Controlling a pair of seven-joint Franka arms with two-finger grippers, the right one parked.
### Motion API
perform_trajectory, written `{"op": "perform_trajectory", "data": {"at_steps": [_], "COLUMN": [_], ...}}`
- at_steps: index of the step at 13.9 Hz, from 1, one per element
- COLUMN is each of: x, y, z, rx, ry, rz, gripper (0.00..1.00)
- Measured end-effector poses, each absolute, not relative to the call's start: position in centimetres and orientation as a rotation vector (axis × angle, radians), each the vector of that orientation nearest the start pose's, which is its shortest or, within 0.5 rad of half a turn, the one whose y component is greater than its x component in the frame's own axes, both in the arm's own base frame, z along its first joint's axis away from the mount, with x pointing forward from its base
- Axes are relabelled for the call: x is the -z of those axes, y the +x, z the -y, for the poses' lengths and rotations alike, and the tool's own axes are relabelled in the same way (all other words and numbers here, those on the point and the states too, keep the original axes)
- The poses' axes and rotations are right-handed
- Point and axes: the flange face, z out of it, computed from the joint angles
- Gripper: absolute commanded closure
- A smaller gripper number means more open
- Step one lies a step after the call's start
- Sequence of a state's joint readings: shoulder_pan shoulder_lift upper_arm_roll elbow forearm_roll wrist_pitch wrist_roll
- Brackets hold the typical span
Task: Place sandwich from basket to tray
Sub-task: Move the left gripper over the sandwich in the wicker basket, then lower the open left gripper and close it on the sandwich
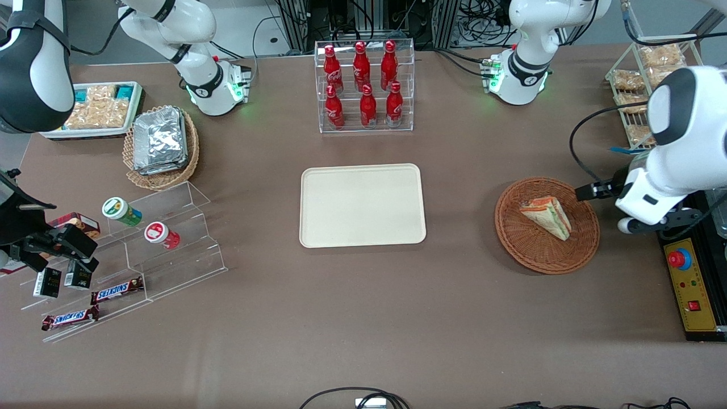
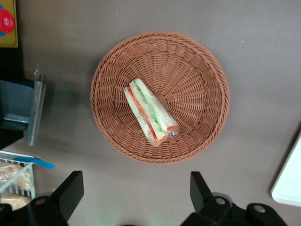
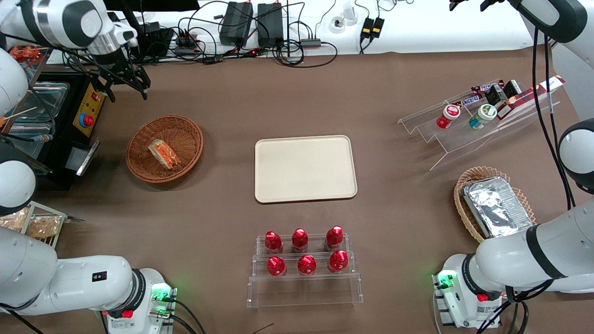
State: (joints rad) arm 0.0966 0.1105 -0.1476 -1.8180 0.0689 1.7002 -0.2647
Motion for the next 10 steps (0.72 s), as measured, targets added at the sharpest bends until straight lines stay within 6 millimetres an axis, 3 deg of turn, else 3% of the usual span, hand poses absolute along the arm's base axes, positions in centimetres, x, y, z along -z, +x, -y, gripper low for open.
{"op": "perform_trajectory", "data": {"at_steps": [10], "x": [-34.8], "y": [52.5], "z": [2.7], "rx": [-0.227], "ry": [-2.946], "rz": [0.727], "gripper": [0.00]}}
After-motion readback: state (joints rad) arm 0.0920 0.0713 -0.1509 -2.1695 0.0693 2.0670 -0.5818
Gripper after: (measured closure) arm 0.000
